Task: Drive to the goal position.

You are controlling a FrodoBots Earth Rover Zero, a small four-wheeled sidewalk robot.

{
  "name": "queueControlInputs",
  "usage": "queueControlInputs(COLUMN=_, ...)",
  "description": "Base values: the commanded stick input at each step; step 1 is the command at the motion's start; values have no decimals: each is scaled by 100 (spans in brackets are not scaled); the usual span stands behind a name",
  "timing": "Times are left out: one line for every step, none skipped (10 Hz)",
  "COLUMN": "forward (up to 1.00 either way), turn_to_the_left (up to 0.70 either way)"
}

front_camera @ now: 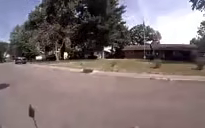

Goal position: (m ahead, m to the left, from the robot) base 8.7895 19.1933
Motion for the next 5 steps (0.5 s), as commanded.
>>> queueControlInputs(forward=69, turn_to_the_left=3)
queueControlInputs(forward=69, turn_to_the_left=3)
queueControlInputs(forward=69, turn_to_the_left=3)
queueControlInputs(forward=69, turn_to_the_left=3)
queueControlInputs(forward=69, turn_to_the_left=3)
